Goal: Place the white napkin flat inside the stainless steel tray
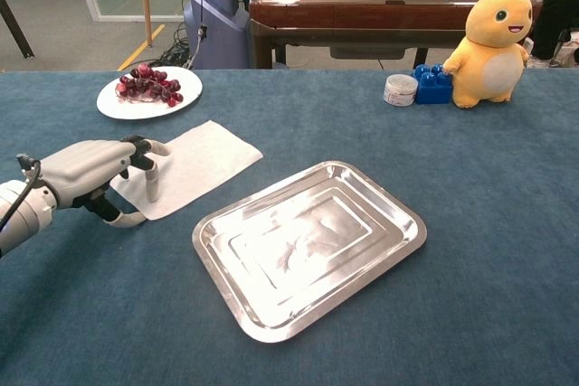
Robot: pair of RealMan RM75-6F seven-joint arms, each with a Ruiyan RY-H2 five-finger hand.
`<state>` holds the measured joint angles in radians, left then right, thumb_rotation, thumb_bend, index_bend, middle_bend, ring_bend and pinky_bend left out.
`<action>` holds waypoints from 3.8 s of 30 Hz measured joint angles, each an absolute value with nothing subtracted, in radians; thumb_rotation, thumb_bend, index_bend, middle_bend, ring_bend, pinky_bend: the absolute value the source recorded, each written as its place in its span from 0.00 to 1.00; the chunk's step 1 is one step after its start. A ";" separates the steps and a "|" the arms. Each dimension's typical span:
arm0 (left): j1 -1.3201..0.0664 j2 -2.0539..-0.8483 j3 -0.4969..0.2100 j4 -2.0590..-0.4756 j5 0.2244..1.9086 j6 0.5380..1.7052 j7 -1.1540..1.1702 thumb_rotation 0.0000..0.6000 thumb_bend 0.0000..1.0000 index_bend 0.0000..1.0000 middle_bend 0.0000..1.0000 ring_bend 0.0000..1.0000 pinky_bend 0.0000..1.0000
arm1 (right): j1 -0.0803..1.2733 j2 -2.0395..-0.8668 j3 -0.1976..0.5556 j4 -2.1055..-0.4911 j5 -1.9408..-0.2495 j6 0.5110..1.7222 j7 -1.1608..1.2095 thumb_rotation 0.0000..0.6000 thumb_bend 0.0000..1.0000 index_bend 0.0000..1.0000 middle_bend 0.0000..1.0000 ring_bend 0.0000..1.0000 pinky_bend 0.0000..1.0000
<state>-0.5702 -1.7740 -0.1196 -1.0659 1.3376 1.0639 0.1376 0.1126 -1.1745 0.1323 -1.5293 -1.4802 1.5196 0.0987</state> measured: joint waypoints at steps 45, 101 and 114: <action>-0.567 -1.795 -0.136 -1.045 1.337 1.094 0.130 1.00 0.62 0.65 0.14 0.05 0.31 | 0.112 -1.173 0.134 -1.530 -1.479 1.520 0.102 1.00 0.19 0.52 0.30 0.18 0.10; -0.432 -1.583 -0.056 -1.531 1.523 1.382 0.341 1.00 0.67 0.66 0.14 0.05 0.31 | 0.097 -1.146 0.144 -1.554 -1.484 1.557 0.120 1.00 0.19 0.52 0.30 0.18 0.10; -0.398 -1.574 -0.019 -1.601 1.586 1.415 0.392 1.00 0.66 0.67 0.14 0.05 0.31 | 0.094 -1.139 0.150 -1.551 -1.477 1.559 0.129 1.00 0.19 0.52 0.30 0.18 0.10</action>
